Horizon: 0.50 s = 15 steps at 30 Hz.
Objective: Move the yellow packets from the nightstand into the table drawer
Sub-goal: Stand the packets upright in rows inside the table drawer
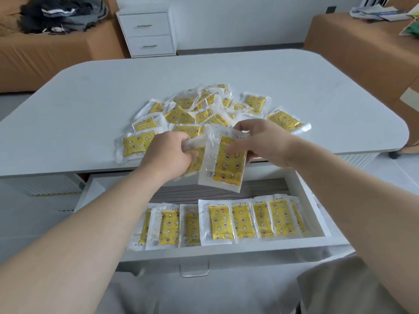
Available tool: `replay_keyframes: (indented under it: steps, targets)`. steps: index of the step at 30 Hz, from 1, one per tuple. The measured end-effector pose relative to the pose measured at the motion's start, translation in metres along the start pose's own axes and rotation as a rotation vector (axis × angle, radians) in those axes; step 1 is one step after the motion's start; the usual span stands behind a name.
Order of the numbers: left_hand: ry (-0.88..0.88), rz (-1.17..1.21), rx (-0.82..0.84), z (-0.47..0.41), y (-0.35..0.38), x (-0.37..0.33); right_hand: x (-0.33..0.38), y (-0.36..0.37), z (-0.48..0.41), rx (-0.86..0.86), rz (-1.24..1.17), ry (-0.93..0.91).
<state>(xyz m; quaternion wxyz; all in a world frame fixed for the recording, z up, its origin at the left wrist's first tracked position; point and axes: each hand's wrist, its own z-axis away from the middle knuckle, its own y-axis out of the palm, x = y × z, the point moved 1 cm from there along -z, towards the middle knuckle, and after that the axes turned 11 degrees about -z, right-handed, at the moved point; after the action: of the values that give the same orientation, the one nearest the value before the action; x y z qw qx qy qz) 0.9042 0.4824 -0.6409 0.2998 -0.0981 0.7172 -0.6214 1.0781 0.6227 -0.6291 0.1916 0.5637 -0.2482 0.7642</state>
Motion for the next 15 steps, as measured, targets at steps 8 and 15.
replay_keyframes:
  steps: [8, 15]
  targets:
    - [-0.155, 0.048, 0.204, 0.022, -0.002, 0.034, -0.029, 0.029, 0.01, 0.38, 0.492, 0.158]
    - [-0.306, 0.177, 0.429, 0.03, 0.01, 0.072, -0.072, 0.089, -0.005, 0.289, 0.613, 0.097]
